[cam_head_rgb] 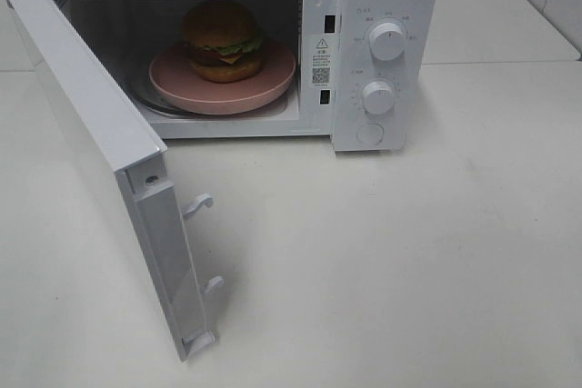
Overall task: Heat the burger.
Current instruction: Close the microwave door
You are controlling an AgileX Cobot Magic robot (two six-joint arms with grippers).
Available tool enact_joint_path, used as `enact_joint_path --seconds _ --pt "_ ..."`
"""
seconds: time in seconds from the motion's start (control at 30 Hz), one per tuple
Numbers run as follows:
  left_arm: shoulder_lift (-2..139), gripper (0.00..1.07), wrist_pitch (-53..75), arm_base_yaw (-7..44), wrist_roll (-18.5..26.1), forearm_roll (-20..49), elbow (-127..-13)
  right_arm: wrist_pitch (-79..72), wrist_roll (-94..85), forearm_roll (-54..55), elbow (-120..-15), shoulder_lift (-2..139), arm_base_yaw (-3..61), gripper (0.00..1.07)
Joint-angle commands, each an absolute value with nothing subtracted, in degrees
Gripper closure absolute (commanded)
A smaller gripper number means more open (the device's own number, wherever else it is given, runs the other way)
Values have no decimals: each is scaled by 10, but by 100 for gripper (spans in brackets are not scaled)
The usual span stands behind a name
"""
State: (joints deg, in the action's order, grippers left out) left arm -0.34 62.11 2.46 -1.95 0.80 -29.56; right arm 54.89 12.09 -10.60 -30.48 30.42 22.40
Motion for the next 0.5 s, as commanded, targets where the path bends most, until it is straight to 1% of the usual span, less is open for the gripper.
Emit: enact_joint_path --seconds 0.03,0.1,0.13,0.2,0.23,0.27,0.33,0.37,0.43,0.5 --pt "-11 6 612 25 -20 10 -295 547 124 -97 -299 265 198 31" --pt "-11 6 612 25 -20 10 -295 547 120 -97 -293 221 167 31" --pt "-11 6 612 25 -20 10 -295 547 120 -97 -293 221 167 31" --pt "-11 6 612 25 -20 10 -295 553 111 -94 -288 173 136 31" --pt "-11 6 612 25 -20 10 -295 553 111 -94 -288 173 136 31" --pt "-11 6 612 25 -20 10 -295 555 100 -85 -286 146 116 31" --pt "-11 6 612 25 -20 10 -295 555 94 -81 -286 129 106 31" --pt "-11 6 612 25 -20 10 -295 554 88 -73 -286 101 86 31" --pt "-11 6 612 25 -20 10 -295 554 86 -71 -286 85 76 31" --pt "-11 6 612 25 -20 10 -295 554 84 -72 -286 40 48 31"
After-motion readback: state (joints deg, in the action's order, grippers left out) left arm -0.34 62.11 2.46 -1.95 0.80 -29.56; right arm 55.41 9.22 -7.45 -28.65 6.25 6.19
